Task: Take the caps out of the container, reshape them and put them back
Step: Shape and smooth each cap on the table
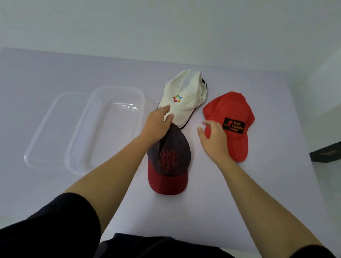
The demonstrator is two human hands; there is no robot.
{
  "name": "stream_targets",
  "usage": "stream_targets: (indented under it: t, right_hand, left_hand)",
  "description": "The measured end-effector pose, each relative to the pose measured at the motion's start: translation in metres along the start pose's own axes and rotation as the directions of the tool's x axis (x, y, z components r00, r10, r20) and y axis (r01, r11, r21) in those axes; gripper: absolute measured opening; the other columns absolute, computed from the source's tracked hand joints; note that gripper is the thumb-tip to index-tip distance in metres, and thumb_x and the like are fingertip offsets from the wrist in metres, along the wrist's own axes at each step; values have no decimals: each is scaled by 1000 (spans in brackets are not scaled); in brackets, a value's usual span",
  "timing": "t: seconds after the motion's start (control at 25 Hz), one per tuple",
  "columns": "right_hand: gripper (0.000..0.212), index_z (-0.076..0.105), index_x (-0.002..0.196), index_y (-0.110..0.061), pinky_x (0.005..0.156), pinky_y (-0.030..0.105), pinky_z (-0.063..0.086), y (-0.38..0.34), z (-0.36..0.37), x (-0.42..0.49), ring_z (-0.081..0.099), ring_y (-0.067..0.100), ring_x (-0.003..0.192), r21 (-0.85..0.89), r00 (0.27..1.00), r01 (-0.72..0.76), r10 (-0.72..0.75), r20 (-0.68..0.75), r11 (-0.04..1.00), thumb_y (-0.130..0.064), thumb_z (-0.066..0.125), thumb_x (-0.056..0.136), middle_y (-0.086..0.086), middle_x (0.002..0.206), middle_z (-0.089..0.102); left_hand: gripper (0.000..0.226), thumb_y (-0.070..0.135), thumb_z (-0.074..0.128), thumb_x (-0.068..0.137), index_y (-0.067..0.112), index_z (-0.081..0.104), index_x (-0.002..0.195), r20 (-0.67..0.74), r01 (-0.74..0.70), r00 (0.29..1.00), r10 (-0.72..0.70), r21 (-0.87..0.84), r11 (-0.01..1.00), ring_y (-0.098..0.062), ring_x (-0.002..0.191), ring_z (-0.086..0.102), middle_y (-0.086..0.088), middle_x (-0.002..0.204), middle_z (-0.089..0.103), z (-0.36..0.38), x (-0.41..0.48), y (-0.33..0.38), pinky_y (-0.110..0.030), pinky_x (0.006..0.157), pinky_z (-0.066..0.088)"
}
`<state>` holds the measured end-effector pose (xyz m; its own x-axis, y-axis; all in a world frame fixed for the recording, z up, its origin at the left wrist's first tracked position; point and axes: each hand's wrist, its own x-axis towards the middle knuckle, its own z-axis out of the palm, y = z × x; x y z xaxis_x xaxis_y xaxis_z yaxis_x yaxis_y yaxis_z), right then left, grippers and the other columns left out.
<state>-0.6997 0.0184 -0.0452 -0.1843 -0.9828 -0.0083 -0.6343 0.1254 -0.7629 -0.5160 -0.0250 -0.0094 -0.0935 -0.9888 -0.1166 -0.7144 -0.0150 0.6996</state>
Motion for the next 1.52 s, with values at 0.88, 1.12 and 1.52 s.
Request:
stream_targets:
  t: [0.88, 1.12, 1.52]
  right_hand:
    - [58, 25, 145, -1, 113, 37, 25, 113, -44, -67, 27, 30, 142, -352, 994, -38, 70, 81, 935, -17, 48, 94, 19, 154, 22]
    - [58, 13, 148, -8, 110, 42, 33, 103, -68, -42, 24, 28, 142, -336, 986, -164, 156, -50, 927, -8, 39, 96, 15, 157, 17]
    - [67, 28, 140, 9, 99, 52, 46, 67, -76, -45, 39, 40, 133, -438, 967, 33, -139, -212, 899, 5, 60, 82, 28, 145, 35]
  left_hand:
    - [66, 7, 36, 98, 1, -7, 148, 300, -125, 953, -25, 470, 874, -44, 144, 5, -30, 155, -1, 174, -46, 65, -47, 116, 19]
    - [66, -2, 69, 71, -7, 45, 132, 235, -348, 933, 272, 395, 850, -49, 114, 56, -35, 128, 53, 171, -64, 71, -52, 82, 55]
    - [77, -5, 67, 77, -6, 21, 140, 24, -412, 900, 435, 372, 832, -47, 130, 41, -35, 141, 38, 133, -59, 79, -51, 93, 50]
